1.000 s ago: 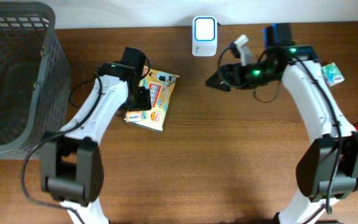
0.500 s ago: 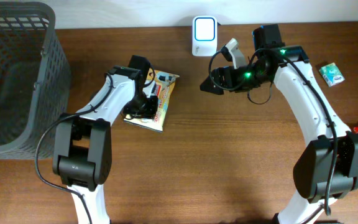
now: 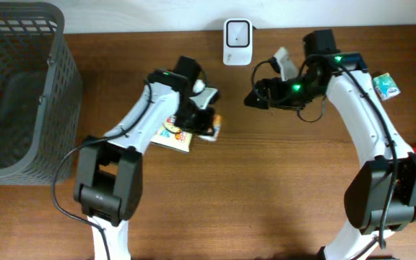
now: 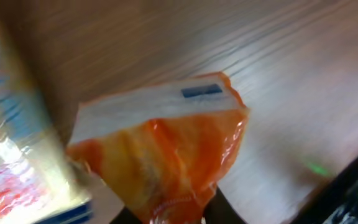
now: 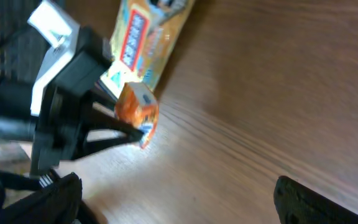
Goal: Scan the item barcode
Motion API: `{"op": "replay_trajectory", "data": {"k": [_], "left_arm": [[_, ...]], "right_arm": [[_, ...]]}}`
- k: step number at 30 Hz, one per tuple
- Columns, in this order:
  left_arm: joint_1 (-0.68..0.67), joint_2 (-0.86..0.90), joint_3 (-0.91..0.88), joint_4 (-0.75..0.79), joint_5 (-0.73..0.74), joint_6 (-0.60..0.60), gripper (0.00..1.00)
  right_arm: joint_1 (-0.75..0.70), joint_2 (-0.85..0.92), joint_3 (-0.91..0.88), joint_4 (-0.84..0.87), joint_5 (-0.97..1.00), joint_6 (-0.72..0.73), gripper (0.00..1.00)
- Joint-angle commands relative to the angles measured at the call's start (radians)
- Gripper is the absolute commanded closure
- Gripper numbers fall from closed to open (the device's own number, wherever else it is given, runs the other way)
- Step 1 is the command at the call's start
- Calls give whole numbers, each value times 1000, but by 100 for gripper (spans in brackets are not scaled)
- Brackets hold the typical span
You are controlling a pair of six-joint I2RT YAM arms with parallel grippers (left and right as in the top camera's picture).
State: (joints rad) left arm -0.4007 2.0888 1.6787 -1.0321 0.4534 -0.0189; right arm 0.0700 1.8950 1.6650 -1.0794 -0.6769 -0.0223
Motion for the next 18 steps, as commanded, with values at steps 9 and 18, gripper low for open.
{"op": "replay_trajectory", "data": {"k": [9,18], "left_arm": [[-77,63,80,23,4,-63,1],[59,45,355,-312,-243,-64,12]], "right_arm": [[-63,-24,-5,-95,54,42,2],[-61,12,-6,-77,55,43,2]]}}
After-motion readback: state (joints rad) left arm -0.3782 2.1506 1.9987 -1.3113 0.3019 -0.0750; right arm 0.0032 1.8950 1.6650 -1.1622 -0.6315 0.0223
